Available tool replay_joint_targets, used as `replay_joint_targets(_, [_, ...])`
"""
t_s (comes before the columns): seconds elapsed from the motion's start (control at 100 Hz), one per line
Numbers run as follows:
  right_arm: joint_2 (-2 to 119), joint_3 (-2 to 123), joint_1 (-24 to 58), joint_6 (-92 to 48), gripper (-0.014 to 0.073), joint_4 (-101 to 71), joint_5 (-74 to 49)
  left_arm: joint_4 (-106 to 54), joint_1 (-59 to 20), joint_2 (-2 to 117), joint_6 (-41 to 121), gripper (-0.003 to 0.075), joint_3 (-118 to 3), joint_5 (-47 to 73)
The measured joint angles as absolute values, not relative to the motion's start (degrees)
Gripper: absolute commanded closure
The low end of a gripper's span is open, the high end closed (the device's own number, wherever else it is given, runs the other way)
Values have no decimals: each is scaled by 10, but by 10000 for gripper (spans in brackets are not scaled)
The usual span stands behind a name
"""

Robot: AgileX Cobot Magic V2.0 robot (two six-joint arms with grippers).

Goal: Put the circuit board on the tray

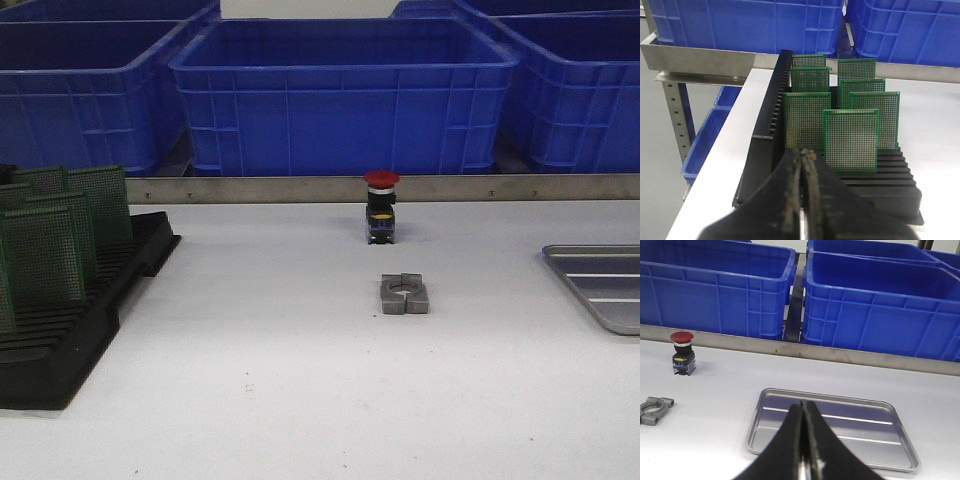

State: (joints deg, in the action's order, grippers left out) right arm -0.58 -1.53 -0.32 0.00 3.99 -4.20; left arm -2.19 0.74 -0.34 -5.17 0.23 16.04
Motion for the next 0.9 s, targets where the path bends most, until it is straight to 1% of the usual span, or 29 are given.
replay_joint_targets(0.3, [-6,-15,-3,0,654,40,-42,-22,7,-3,-52,741,2,156])
replay_joint_targets(0.52, [-6,-15,-3,0,654,40,-42,-38,7,-3,-52,741,2,91])
replay_joint_targets(0.63, [-6,-15,-3,0,654,40,-42,-48,7,-3,-52,741,-5,83])
replay_joint_targets(0.72, [-6,-15,-3,0,654,40,-42,-28,7,-3,-52,741,-39,102])
replay_joint_targets(0.9, [-6,-15,-3,0,654,40,-42,-6,7,21,-52,741,-160,174])
